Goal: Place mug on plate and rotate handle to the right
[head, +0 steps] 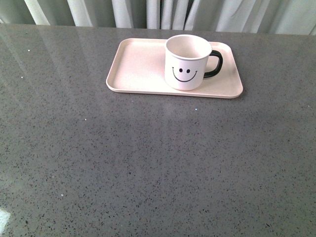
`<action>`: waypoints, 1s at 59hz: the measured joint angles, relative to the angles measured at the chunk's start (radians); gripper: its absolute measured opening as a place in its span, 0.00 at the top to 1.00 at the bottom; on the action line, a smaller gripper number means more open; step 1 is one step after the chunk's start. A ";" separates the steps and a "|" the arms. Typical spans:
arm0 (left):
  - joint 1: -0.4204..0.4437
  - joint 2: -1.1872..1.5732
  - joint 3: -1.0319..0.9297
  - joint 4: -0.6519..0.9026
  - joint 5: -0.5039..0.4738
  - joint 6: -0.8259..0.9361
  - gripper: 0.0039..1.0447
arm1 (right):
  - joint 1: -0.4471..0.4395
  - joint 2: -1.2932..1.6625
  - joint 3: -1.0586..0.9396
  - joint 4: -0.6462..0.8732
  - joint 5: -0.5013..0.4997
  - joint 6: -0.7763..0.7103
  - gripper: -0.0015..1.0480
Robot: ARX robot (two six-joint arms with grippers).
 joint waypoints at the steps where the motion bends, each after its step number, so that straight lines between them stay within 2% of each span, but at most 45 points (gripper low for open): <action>1: 0.000 0.000 0.000 0.000 0.000 0.000 0.09 | 0.000 -0.003 -0.010 0.006 0.000 0.000 0.98; 5: 0.000 0.000 0.000 0.000 0.000 0.000 0.09 | 0.000 -0.011 -0.042 0.047 0.000 0.000 0.98; 10: 0.000 0.000 0.000 0.000 0.000 0.000 0.09 | 0.000 -0.044 -0.071 0.023 0.000 0.000 0.98; 59: 0.000 0.000 0.000 0.000 0.000 0.000 0.09 | 0.000 -0.660 -0.126 -0.503 0.000 0.000 0.98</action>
